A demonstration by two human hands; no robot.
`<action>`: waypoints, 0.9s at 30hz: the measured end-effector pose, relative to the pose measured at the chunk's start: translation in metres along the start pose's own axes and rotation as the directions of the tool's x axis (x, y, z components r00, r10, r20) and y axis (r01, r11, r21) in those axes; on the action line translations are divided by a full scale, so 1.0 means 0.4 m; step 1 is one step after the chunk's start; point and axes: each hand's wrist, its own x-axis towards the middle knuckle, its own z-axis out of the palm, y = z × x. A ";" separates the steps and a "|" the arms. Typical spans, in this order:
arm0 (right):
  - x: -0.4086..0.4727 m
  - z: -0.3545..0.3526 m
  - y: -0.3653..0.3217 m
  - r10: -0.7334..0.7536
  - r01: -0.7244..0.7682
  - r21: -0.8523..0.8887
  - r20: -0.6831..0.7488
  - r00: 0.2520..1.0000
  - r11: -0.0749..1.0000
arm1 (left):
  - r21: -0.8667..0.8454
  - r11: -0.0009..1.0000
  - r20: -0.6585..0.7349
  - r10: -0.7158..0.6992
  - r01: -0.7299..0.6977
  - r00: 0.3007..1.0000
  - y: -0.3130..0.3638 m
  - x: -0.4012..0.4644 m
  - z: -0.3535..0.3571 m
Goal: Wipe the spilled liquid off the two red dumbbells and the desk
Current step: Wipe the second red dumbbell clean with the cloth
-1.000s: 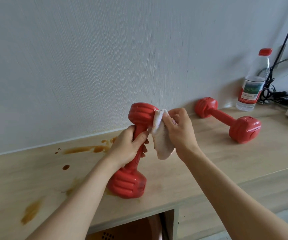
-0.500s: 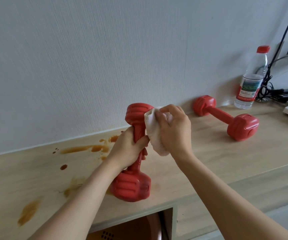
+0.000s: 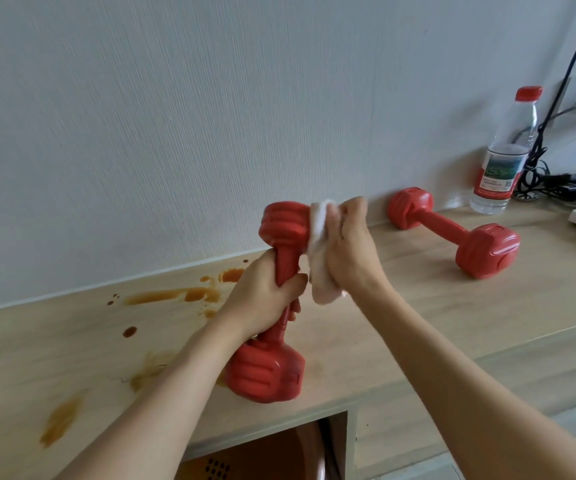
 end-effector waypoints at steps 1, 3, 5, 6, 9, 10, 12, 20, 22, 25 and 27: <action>0.010 -0.015 0.005 0.061 -0.062 0.036 0.025 0.998 0.997 | 0.001 1.000 0.011 0.005 -0.005 1.000 0.003 0.001 0.002; 0.004 -0.027 -0.001 0.040 -0.041 0.010 0.020 0.999 0.999 | 0.015 1.000 0.025 -0.005 0.005 1.000 0.006 0.002 0.003; -0.011 -0.016 -0.008 -0.092 0.091 -0.109 -0.002 0.996 0.990 | 0.036 0.999 0.030 -0.015 0.014 0.999 0.008 0.004 0.001; -0.021 -0.009 -0.009 -0.164 0.160 -0.212 -0.001 0.986 0.964 | 0.045 0.999 0.032 -0.018 0.017 0.999 0.008 0.004 0.001; -0.034 -0.001 -0.009 -0.259 0.242 -0.370 0.005 0.966 0.897 | 0.064 0.998 0.029 0.003 -0.005 1.000 0.012 0.000 0.004; -0.032 -0.006 -0.011 -0.259 0.241 -0.350 -0.007 0.966 0.905 | 0.072 0.997 0.025 0.014 -0.016 1.000 0.012 -0.001 0.005; -0.018 -0.020 -0.014 -0.143 0.136 -0.199 -0.020 0.989 0.970 | 0.073 0.997 0.025 0.029 -0.030 0.999 0.013 -0.004 0.007; -0.011 -0.023 -0.024 0.040 -0.040 -0.044 0.003 0.999 0.998 | 0.017 0.999 0.017 0.043 -0.043 0.999 0.012 -0.001 0.006; -0.036 0.004 -0.025 -0.183 0.162 -0.287 -0.048 0.982 0.944 | 0.031 0.999 -0.004 0.041 -0.041 0.999 0.010 0.000 0.004; -0.026 0.005 -0.013 -0.262 0.226 -0.264 -0.111 0.959 0.938 | 0.037 0.998 -0.005 0.054 -0.054 0.999 0.009 0.000 0.008; -0.003 -0.013 -0.008 -0.045 0.045 -0.002 -0.062 0.997 0.999 | -0.006 0.998 0.007 0.060 -0.060 0.998 0.009 -0.001 0.012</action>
